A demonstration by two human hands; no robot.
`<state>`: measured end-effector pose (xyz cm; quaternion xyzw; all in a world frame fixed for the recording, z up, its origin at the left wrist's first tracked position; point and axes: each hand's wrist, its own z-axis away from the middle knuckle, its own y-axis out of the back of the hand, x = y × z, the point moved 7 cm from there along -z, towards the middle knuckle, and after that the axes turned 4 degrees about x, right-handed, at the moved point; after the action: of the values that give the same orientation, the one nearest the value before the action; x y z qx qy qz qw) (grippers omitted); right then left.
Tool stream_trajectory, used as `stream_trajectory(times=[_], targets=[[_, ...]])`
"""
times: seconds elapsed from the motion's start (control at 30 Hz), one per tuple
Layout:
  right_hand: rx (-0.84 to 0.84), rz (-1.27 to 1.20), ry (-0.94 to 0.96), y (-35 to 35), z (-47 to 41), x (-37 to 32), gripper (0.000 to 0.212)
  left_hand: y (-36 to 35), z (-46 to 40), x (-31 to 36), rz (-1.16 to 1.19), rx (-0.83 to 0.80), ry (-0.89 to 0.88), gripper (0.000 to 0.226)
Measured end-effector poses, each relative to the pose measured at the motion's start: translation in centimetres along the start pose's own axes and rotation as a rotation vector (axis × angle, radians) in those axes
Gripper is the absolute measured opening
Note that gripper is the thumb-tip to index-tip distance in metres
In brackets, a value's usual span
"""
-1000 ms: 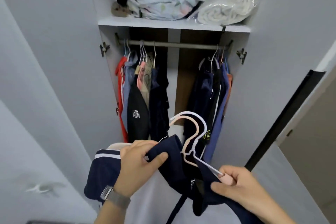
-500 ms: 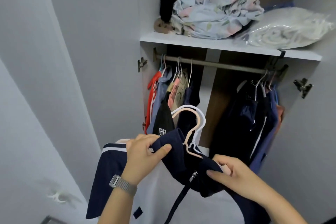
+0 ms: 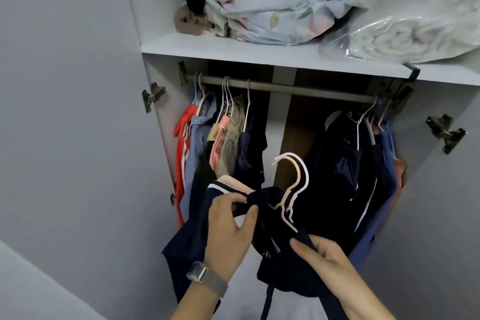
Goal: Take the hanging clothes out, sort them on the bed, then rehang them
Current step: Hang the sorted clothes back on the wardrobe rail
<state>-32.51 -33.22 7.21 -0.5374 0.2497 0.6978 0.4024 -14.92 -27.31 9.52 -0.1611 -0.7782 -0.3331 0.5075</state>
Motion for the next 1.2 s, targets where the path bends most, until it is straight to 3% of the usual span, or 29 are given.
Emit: stream_trajectory(times=[0.1,0.27,0.4,0.47,0.53,0.57,0.67,0.87,1.2], targets=[[0.100,-0.051,0.017,0.8,-2.9,0.1,0.032,-2.6,-1.6,-0.9,0.143,-0.207,0.100,0.003],[0.234,-0.100,0.115,0.3,-6.4,-2.1,0.039,-5.2,-4.4,0.0,0.214,-0.432,0.117,0.010],[0.179,-0.079,0.110,-1.3,-7.4,-4.0,0.082,-5.6,-6.1,1.7,0.266,-0.555,0.023,0.010],[0.165,-0.099,0.067,-0.8,-7.0,-5.5,0.071,-5.3,-6.7,3.2,0.348,-0.599,-0.022,0.017],[0.211,-0.111,0.060,0.5,-6.3,-7.5,0.032,-5.6,-6.9,4.6,0.404,-0.657,-0.076,0.022],[0.249,-0.115,0.079,1.4,-6.3,-8.4,0.023,-6.0,-7.2,5.1,0.420,-0.672,-0.095,0.023],[0.327,-0.096,0.108,3.4,-7.3,-9.6,0.036,-8.7,-8.4,5.3,0.415,-0.709,-0.101,0.023],[0.481,-0.111,0.117,4.4,-12.2,-8.9,0.024,-13.7,-11.2,3.9,0.416,-0.749,-0.005,0.026],[0.422,-0.008,0.142,1.5,-23.2,-9.3,0.024,-12.2,-16.3,-2.3,0.418,-0.574,0.256,0.040]])
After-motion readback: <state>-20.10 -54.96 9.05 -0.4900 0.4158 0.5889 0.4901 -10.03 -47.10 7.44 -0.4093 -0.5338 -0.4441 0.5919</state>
